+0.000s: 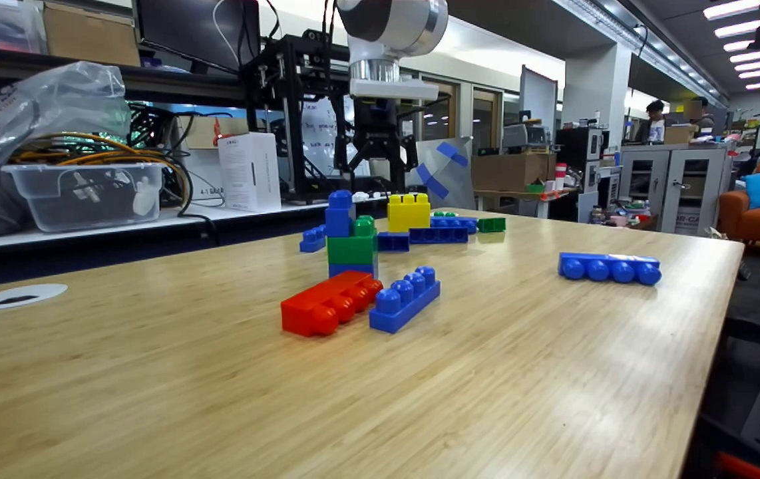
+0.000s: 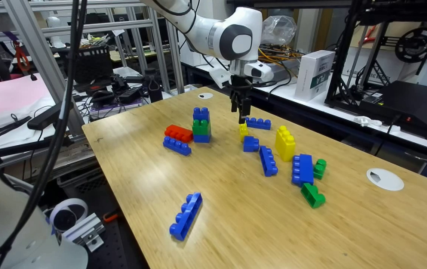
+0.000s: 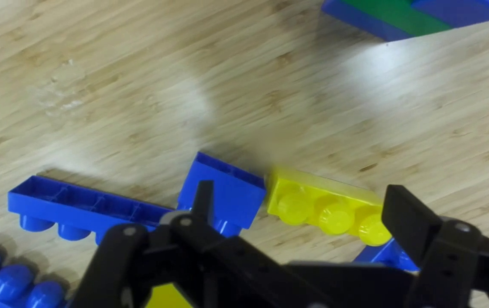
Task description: Stack the blue block on the blue and green blocks.
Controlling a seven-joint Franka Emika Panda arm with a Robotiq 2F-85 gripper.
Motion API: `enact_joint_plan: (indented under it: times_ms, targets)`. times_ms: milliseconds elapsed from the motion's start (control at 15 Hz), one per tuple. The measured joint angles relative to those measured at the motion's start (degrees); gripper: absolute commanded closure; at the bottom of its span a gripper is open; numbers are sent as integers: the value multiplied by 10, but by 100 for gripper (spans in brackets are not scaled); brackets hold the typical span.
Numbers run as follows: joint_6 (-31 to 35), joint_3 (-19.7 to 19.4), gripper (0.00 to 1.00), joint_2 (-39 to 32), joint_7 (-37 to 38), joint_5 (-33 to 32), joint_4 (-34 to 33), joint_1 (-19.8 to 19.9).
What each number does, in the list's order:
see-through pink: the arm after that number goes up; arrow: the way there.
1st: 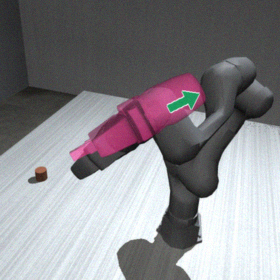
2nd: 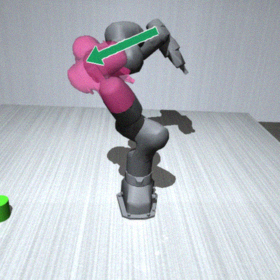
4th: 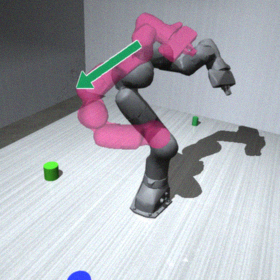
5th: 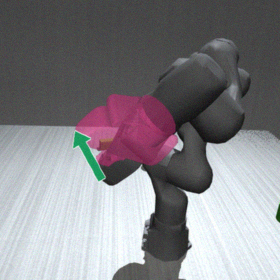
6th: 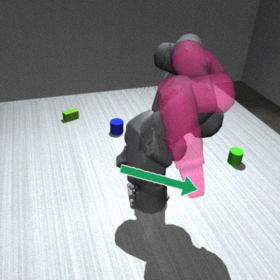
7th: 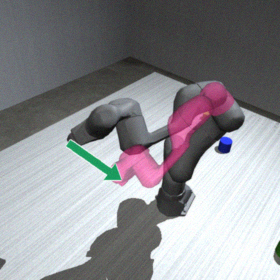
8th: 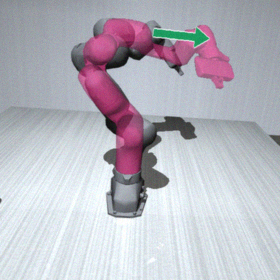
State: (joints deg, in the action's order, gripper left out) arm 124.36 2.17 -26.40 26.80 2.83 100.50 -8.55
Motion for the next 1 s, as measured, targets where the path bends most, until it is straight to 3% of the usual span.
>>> enact_joint_plan:
  times_ms: [1000]
  targets:
    - [34, -39, 0, -14, 60, 38, 23, 8]
